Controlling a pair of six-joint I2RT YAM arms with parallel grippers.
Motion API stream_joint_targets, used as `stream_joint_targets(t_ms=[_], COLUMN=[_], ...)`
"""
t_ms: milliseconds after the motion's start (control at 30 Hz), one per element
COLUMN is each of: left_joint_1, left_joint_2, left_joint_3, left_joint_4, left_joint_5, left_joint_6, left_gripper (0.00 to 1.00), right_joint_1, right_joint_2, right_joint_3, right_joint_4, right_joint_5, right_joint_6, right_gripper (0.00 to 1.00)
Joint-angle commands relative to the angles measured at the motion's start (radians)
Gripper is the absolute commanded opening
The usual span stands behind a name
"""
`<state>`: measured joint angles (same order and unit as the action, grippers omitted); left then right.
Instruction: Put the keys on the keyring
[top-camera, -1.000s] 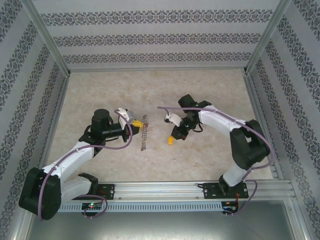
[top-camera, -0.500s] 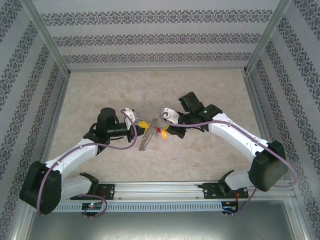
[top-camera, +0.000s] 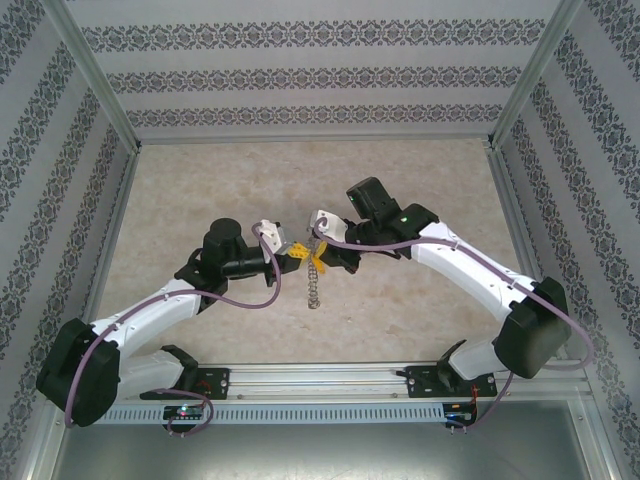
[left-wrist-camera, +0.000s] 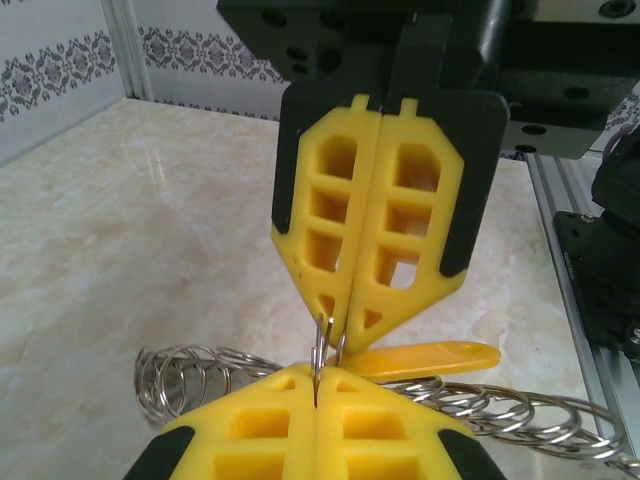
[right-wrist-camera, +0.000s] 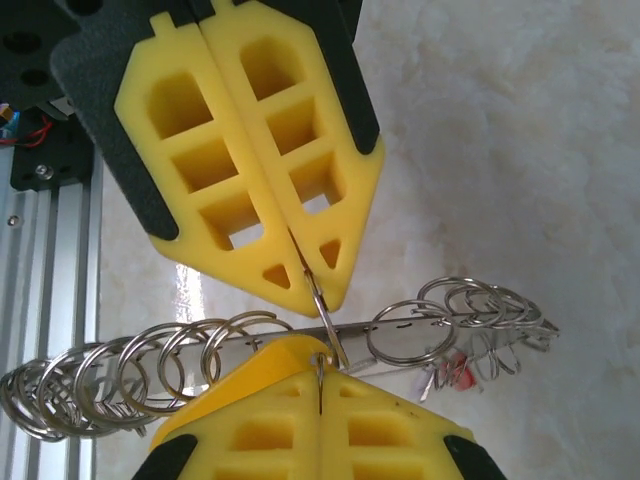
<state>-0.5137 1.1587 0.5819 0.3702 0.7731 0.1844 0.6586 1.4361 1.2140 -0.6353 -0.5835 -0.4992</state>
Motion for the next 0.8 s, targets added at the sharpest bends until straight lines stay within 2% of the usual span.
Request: stream_joint_targets(t_ms=[0,267,767], left_joint_1=[-0.018,-0.027,-0.040], left_joint_2=[-0.019,-0.011,0.005], left_joint_3=[-0.008,-0.006,0.016], left_joint_4=[0.120,0.113,0.072], left_joint_5=[0.000,-0.011,-0.044], left_joint_6=[0.021,0.038,0.054], left_gripper=[0.00,0.00,0.00], right_joint_1=[-0.005,-0.060,-0.088], right_joint_2=[0.019,0.004,-0.016], right_joint_3=[0.037,0.044,0.049], right_joint_4=[-0.021,-0.021,-0.045], right_joint_5=[-0.060,-0.160,-0.216], right_joint_6=[0.032,0.065,0.056], right_gripper=[0.00,0.00,0.00])
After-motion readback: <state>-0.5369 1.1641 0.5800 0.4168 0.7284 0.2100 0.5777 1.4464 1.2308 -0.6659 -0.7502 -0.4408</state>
